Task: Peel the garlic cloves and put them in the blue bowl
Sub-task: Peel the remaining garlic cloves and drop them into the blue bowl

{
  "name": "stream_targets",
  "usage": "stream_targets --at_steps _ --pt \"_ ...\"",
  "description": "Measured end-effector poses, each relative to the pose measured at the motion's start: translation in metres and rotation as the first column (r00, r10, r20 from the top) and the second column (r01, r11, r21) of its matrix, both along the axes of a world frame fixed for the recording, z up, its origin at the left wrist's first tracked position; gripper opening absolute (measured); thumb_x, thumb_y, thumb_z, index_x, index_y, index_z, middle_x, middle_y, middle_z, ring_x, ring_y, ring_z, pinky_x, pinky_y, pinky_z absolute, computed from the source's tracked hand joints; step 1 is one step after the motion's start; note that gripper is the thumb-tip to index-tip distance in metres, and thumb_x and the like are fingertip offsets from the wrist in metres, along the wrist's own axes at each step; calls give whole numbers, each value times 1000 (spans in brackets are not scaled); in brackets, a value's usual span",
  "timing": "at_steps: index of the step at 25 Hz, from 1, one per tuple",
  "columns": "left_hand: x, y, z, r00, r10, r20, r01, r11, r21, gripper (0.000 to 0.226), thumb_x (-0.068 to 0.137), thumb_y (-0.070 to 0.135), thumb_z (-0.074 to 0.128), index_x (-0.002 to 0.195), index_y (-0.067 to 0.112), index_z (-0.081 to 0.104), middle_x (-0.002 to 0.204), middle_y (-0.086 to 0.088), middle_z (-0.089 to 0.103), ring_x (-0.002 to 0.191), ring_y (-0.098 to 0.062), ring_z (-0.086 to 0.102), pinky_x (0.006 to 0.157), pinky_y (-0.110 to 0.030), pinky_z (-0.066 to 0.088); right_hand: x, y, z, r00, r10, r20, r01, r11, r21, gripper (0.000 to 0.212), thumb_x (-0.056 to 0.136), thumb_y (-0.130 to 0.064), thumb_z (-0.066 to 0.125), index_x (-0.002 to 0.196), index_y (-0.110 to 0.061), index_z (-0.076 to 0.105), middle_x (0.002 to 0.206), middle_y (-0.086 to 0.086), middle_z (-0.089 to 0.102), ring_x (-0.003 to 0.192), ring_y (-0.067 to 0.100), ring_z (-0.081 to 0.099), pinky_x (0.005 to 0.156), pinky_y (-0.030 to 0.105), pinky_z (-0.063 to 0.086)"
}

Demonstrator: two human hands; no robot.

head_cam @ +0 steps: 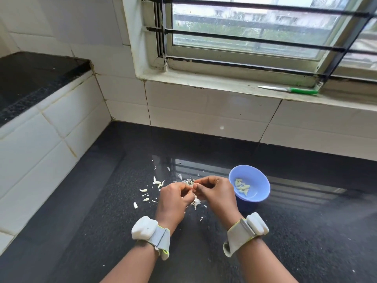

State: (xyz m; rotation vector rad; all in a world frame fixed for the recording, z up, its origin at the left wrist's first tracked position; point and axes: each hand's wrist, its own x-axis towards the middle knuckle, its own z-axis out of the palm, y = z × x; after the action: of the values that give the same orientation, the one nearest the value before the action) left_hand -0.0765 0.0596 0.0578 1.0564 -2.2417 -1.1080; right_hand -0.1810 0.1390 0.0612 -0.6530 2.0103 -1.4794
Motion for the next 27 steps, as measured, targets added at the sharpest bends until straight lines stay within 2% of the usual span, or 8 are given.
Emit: stream_targets --at_steps 3,6,8,12,14,22,24,27 --pt "1 -2 0 997 37 -64 -27 987 160 6 81 16 70 75 15 72 61 7 66 50 3 53 53 -14 41 -2 4 -1 959 42 279 2 988 -154 9 88 -3 67 85 -10 73 71 5 72 65 12 66 62 22 55" --pt "3 -2 -3 979 117 -166 -51 933 356 6 86 15 67 82 14 72 70 -2 71 58 -6 62 56 -25 52 1 5 -5 931 33 364 50 975 -215 7 89 -2 65 92 -4 71 73 7 71 67 13 67 62 22 55" --pt "2 3 -1 964 143 -226 -21 883 470 8 89 15 64 88 11 71 78 -6 73 65 -11 66 56 -23 53 3 5 -7 942 -1 335 77 974 -214 8 88 -1 66 89 -6 72 74 6 73 69 12 68 63 22 56" --pt "-5 9 2 932 222 -288 13 770 638 8 82 10 69 86 4 71 70 -6 70 62 -12 63 52 -19 51 3 3 -14 997 -29 -75 22 996 -86 22 84 -5 73 74 -26 73 76 -4 75 76 13 71 71 27 57" --pt "-5 9 3 927 245 -285 29 710 704 5 80 9 70 78 5 71 62 -3 68 58 -11 61 52 -19 53 0 4 -15 989 6 -146 -14 999 -52 27 83 -5 73 70 -29 72 75 -8 74 75 9 69 71 26 57" --pt "6 -11 10 982 -26 -188 163 624 764 18 85 15 66 83 -3 70 66 -7 68 60 -13 64 52 -18 52 -15 7 -3 943 333 0 -331 938 -105 23 88 3 65 75 -15 71 66 -8 70 66 0 63 66 15 49" --pt "5 -12 9 983 -3 -184 147 619 771 21 85 15 67 87 -5 69 69 -8 69 60 -12 65 52 -18 51 -14 5 -5 946 323 35 -317 940 -129 21 88 2 65 77 -14 72 70 -4 72 69 5 65 68 21 53" --pt "0 -6 6 965 146 -217 71 651 756 15 85 11 67 89 -3 71 72 -9 68 59 -10 63 53 -17 53 -12 0 -14 987 161 2 -160 982 -96 17 86 -6 71 79 -21 76 79 1 76 77 19 71 78 43 59"
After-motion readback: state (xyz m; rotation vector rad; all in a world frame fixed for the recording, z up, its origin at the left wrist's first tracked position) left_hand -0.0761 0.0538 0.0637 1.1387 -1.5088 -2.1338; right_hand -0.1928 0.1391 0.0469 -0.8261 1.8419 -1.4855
